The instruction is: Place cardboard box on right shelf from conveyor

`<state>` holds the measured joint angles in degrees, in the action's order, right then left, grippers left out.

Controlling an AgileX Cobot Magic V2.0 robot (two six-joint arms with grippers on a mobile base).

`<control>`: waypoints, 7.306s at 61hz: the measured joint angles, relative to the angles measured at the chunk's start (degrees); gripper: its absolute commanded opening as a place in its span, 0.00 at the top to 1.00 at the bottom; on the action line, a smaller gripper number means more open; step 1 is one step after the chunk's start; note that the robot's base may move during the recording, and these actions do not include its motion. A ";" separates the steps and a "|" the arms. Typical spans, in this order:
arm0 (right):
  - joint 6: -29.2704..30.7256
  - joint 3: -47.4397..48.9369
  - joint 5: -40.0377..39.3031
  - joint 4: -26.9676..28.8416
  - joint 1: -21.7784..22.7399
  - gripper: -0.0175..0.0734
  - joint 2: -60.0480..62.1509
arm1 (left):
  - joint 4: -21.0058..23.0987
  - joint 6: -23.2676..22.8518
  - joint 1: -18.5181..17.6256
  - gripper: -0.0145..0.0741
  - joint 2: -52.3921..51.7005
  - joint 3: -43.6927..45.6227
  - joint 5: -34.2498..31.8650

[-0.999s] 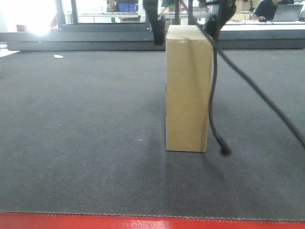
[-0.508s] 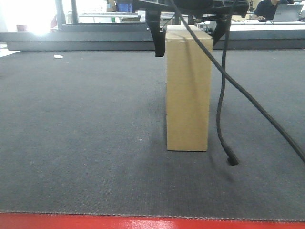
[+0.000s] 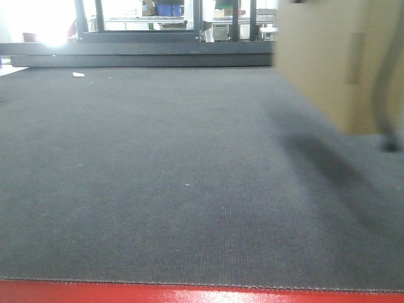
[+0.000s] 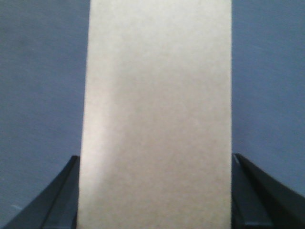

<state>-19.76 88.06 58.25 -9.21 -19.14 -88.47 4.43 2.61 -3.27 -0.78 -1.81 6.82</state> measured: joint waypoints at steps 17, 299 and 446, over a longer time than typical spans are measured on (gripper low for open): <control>5.03 -20.13 -4.34 2.37 8.50 0.56 16.40 | 0.00 0.00 0.00 0.97 0.00 0.00 0.00; 5.96 -46.57 -19.34 2.45 9.29 0.56 78.06 | 0.00 0.00 1.99 0.97 0.00 0.00 0.00; 6.00 -46.57 -19.49 2.36 9.29 0.56 78.06 | 0.00 0.00 1.42 0.97 0.00 0.00 0.00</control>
<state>-13.75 41.50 38.75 -6.85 -9.85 -10.41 4.43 2.61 -1.85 -0.78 -1.81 6.82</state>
